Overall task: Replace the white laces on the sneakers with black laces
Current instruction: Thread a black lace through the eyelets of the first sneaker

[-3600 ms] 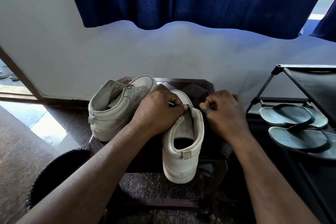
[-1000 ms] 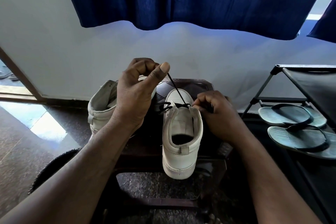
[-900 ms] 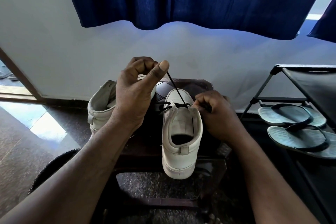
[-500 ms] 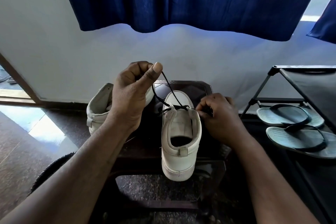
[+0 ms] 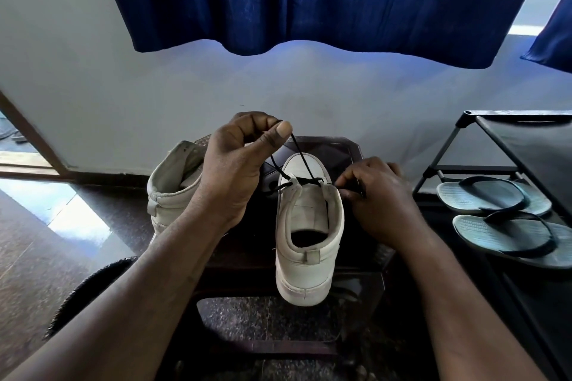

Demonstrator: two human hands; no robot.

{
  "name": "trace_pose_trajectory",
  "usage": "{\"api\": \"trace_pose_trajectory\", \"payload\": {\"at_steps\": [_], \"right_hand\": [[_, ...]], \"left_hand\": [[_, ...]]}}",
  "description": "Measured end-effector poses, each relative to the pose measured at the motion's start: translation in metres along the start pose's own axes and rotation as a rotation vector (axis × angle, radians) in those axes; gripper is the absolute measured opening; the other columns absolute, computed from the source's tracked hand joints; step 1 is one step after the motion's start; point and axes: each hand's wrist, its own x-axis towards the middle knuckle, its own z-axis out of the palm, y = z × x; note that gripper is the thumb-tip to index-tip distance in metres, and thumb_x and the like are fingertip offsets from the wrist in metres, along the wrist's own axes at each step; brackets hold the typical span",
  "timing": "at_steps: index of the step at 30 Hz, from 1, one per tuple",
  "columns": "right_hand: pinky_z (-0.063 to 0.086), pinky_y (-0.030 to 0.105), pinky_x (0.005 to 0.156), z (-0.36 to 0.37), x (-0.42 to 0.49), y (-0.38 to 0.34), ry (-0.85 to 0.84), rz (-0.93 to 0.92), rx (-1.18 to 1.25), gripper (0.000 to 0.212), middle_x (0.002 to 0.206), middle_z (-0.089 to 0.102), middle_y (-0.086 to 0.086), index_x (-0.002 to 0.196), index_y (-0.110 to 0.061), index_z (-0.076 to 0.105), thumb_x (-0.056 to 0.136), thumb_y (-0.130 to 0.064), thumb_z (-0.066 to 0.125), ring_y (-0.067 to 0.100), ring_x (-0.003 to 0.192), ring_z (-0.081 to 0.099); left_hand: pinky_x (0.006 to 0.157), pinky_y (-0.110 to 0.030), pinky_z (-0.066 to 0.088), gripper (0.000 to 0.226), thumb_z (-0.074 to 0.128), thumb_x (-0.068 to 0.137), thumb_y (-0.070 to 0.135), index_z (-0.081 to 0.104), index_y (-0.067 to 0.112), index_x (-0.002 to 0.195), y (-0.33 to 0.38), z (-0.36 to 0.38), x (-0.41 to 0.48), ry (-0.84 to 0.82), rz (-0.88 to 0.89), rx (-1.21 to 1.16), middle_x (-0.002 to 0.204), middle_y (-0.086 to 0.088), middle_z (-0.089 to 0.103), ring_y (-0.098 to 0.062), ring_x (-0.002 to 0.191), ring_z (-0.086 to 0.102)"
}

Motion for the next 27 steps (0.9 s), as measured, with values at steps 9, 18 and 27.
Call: {"api": "trace_pose_trajectory", "payload": {"at_steps": [9, 18, 27], "right_hand": [[0.039, 0.044, 0.101, 0.003, -0.001, -0.003, 0.023, 0.031, -0.052, 0.017, 0.105, 0.058, -0.017, 0.081, -0.036, 0.064, 0.091, -0.024, 0.072, 0.021, 0.121, 0.045], [0.04, 0.043, 0.101, 0.005, 0.0, -0.008, 0.116, -0.15, 0.153, 0.016, 0.102, 0.064, -0.017, 0.088, -0.044, 0.068, 0.081, -0.03, 0.074, 0.019, 0.111, 0.06], [0.03, 0.037, 0.097, 0.003, 0.001, 0.004, 0.003, 0.046, -0.072, 0.022, 0.109, 0.058, -0.014, 0.079, -0.039, 0.06, 0.092, -0.023, 0.066, 0.024, 0.125, 0.039]], "left_hand": [[0.072, -0.048, 0.049, 0.025, 0.084, 0.081, 0.046, 0.072, 0.024, 0.083, -0.001, 0.007, -0.004, -0.035, -0.07, 0.0, 0.088, -0.003, 0.056, -0.023, 0.069, 0.056], [0.077, -0.045, 0.044, 0.018, 0.081, 0.081, 0.044, 0.075, 0.027, 0.077, -0.002, 0.015, -0.007, -0.016, -0.071, 0.069, 0.097, 0.01, 0.064, -0.015, 0.076, 0.058], [0.077, -0.045, 0.045, 0.023, 0.082, 0.081, 0.047, 0.074, 0.025, 0.08, -0.008, 0.015, -0.008, -0.041, -0.111, 0.103, 0.093, 0.007, 0.063, -0.01, 0.071, 0.056]]}}
